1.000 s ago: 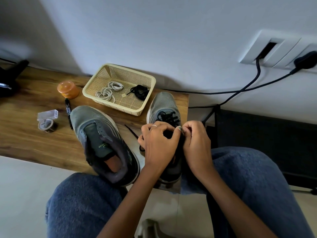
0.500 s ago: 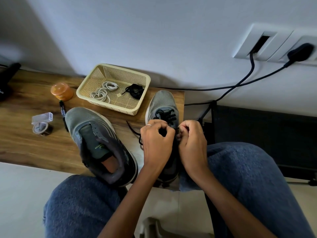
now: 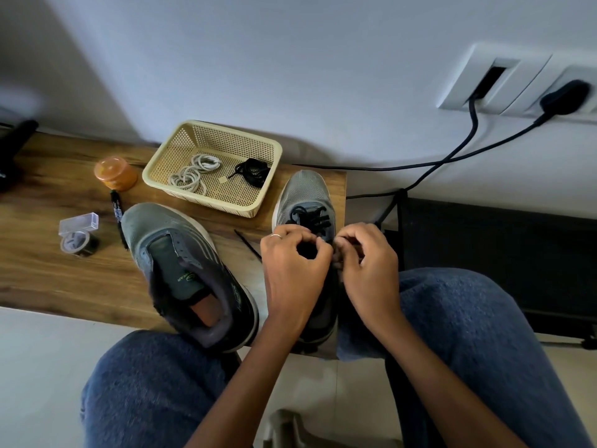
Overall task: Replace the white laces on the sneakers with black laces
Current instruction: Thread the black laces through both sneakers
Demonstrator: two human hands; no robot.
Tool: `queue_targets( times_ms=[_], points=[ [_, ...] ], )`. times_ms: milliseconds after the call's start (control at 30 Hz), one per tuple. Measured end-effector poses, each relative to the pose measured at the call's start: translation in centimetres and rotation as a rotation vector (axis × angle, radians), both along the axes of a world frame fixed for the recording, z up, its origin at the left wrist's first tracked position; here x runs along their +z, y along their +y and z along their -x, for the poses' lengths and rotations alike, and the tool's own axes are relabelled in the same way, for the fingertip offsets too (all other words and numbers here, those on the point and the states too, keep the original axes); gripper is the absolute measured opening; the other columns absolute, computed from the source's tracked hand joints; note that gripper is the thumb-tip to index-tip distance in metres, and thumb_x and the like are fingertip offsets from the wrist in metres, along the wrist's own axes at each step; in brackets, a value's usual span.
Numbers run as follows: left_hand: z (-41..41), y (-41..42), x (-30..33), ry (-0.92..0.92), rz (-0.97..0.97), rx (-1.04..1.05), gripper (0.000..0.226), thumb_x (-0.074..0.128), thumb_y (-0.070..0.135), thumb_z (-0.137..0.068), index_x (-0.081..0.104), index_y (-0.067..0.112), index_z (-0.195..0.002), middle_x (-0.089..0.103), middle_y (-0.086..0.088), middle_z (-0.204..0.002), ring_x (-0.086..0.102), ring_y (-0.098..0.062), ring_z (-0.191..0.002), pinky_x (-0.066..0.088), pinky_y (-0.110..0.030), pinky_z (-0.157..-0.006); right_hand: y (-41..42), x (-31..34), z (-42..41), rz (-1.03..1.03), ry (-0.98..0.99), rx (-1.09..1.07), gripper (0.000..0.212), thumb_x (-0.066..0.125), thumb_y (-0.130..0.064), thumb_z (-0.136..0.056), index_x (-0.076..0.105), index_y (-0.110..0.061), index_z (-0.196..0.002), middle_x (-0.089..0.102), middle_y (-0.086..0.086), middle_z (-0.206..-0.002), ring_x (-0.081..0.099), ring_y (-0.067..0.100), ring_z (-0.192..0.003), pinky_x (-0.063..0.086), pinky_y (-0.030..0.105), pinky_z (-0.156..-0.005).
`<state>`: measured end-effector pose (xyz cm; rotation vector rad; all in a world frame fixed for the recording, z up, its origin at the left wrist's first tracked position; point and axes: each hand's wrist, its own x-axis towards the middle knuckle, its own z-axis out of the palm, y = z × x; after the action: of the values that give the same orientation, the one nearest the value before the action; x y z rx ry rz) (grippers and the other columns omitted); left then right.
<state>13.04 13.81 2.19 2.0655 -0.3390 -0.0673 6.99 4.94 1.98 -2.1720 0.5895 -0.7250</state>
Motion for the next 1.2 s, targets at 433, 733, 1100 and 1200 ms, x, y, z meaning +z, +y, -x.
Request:
queue_targets(
  times_ms=[433, 733, 1100, 1200],
  points=[
    [0.5, 0.2, 0.4, -0.196, -0.245, 0.131, 0.025, 0.069, 0.034, -0.070, 0.060, 0.025, -0.092, 0.056, 0.005, -0.099, 0.052, -0.025, -0.105, 0.013, -0.049, -0.117, -3.9, 5.9, 0.3, -0.369, -0.417, -0.286, 0.018, 0.045, -0.008, -0.099, 0.048, -0.024, -0.091, 0.055, 0.004, -0.089, 0.069, 0.014, -0.067, 0.059, 0.029, -0.064],
    [0.2, 0.3, 0.6, -0.129, -0.110, 0.005, 0.049, 0.069, 0.039, -0.072, 0.051, 0.022, -0.114, 0.049, 0.010, -0.108, 0.045, -0.013, -0.104, 0.045, -0.042, -0.094, -8.6, 9.4, 1.4, -0.142, -0.499, -0.534, 0.015, 0.046, -0.030, -0.091, 0.050, -0.018, -0.099, 0.056, 0.016, -0.106, 0.062, 0.002, -0.073, 0.051, 0.023, -0.069],
    [-2.0, 3.9, 0.5, 0.220, -0.257, -0.345, 0.084, 0.068, 0.024, -0.082, 0.019, 0.015, -0.150, 0.036, -0.004, -0.146, 0.034, -0.016, -0.135, 0.029, -0.023, -0.108, -2.6, 6.1, 0.6, -0.046, 0.355, 0.146, 0.018, 0.063, -0.020, -0.086, 0.063, -0.021, -0.104, 0.059, -0.008, -0.095, 0.056, 0.006, -0.088, 0.047, 0.019, -0.077],
    [-1.6, 3.3, 0.2, 0.170, -0.309, -0.357, 0.070, 0.056, 0.016, -0.091, 0.021, 0.010, -0.151, 0.039, -0.008, -0.146, 0.034, -0.021, -0.135, 0.029, -0.030, -0.110, -0.5, 3.8, 0.2, 0.019, 0.521, 0.215, 0.050, 0.070, -0.034, -0.081, 0.052, -0.024, -0.126, 0.053, -0.005, -0.116, 0.052, 0.010, -0.106, 0.046, 0.030, -0.087]
  ],
)
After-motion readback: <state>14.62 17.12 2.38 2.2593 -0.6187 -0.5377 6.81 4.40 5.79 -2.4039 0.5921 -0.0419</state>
